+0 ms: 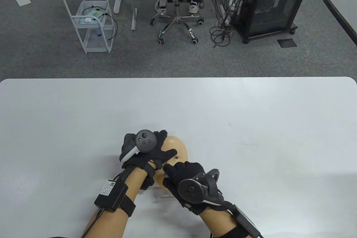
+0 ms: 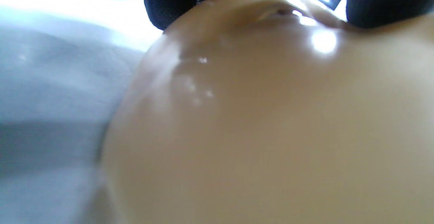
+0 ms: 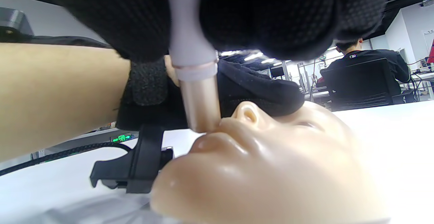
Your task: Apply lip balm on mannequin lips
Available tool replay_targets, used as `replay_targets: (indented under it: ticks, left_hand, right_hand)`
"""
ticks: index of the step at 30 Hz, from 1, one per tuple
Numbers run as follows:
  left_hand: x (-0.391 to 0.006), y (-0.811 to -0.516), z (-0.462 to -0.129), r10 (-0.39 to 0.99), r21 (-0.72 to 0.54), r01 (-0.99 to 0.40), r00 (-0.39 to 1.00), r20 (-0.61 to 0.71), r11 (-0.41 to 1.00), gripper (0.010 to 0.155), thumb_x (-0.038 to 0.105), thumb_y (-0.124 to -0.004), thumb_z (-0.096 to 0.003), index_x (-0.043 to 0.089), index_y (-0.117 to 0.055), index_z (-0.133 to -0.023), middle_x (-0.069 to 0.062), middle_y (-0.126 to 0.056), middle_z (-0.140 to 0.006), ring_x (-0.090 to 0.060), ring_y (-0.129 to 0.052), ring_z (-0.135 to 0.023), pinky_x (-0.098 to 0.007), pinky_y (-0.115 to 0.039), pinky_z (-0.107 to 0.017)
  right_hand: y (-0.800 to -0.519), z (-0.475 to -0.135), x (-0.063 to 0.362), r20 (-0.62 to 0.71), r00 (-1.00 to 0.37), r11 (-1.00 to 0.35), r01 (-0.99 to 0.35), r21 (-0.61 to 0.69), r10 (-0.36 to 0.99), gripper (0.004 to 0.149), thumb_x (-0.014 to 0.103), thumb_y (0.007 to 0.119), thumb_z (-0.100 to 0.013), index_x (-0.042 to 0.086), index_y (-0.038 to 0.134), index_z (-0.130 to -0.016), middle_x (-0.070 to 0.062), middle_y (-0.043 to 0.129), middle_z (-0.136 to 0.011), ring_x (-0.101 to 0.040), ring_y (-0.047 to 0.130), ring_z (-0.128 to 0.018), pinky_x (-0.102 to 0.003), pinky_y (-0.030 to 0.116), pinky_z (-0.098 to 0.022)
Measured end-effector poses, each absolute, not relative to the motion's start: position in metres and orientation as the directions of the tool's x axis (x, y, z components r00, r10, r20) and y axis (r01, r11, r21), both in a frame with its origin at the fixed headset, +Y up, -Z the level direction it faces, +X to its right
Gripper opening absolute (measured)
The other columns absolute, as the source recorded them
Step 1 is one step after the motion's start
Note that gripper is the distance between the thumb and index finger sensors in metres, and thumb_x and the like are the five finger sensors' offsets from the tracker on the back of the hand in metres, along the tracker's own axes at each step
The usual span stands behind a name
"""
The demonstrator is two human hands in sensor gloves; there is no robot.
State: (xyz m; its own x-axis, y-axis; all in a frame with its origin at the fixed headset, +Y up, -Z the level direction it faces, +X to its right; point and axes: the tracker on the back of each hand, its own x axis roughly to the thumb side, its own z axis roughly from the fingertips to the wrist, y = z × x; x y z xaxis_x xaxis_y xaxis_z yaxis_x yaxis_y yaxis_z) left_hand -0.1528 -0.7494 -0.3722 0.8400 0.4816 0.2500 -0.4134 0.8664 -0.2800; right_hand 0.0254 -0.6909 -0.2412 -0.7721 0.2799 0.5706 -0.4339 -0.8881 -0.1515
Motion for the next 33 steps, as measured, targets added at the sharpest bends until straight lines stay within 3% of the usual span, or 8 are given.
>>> replay_targets:
  ticks: [16,33]
  left_hand:
    - [-0.153,-0.75,-0.372,0.483,-0.28,-0.414,0.84,0.249,0.866,0.089,0.072,-0.084,-0.0527,0.019,-0.046,-0.113,-0.021,-0.052,-0.116,-0.055,-0.07,-0.098,-0.07,-0.057,-0.066]
    - [-0.153,-0.75,-0.372,0.482,-0.277,-0.415,0.84,0.249,0.867,0.089,0.073,-0.084,-0.0528,0.019,-0.046,-0.113,-0.022,-0.052,-0.116,-0.055,-0.07,-0.098,-0.07,-0.057,-0.066]
  right_hand:
    - [-0.695,-0.248,0.044,0.5,-0.785,-0.877,-0.471,-0.098,0.366,0.054,0.047,0.095,-0.047,0.02,0.08,-0.091,-0.008,0.098,-0.065,-0.027,0.1,-0.044,-0.054,0.08,-0.052]
    - [-0.696,-0.252,0.051,0.462,-0.805,-0.89,-0.451,-0.071,0.371,0.054,0.047,0.094,-0.047,0.019,0.08,-0.091,-0.008,0.098,-0.065,-0.028,0.1,-0.044,-0.054,0.08,-0.052]
